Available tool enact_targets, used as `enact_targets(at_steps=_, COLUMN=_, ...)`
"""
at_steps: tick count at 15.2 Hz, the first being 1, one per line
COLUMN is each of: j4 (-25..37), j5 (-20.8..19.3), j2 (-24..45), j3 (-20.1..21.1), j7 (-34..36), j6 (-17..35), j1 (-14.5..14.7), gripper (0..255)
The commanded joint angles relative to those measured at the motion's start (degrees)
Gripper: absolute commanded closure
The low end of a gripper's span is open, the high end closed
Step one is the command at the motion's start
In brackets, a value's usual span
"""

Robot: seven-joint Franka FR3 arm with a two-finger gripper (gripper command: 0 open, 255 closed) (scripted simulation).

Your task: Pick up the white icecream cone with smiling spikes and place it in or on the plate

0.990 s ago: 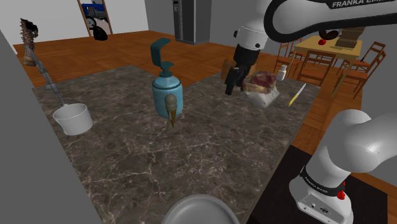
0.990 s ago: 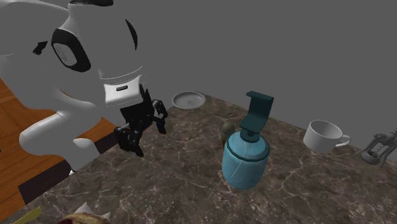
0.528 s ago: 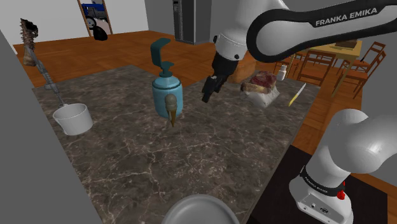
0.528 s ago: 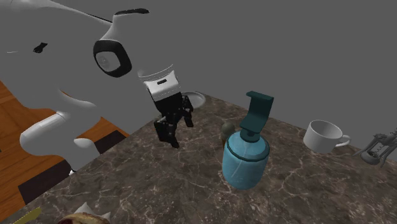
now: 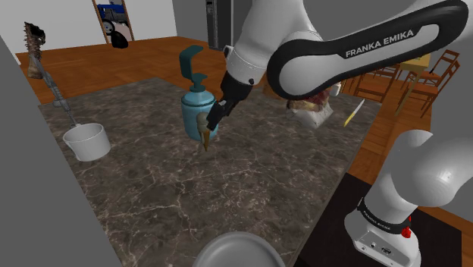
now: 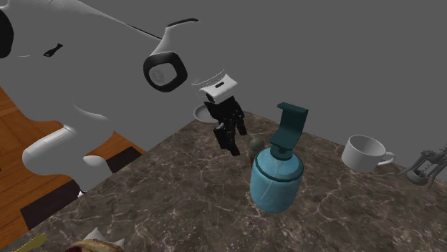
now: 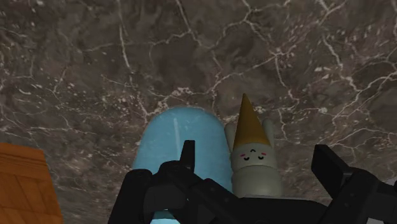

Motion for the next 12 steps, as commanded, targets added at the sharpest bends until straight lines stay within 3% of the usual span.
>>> enact_targets(at_steps=1, j4=0.3, j5=-1.0, j2=1.7, j3=1.3, j7=1.1, j6=2.5, j1=-0.2, gripper=0)
enact_targets(at_steps=7, j4=-0.3, j5=-2.9, j2=5.7, j3=2.6, j7=2.5, j6=6.9, j1=-1.3, gripper=0)
enact_targets(at_steps=12, j4=-0.4, j5=-3.1, j2=6.1, j3=2.7, j7=2.6, j6=7.4, j1=-1.4, gripper=0)
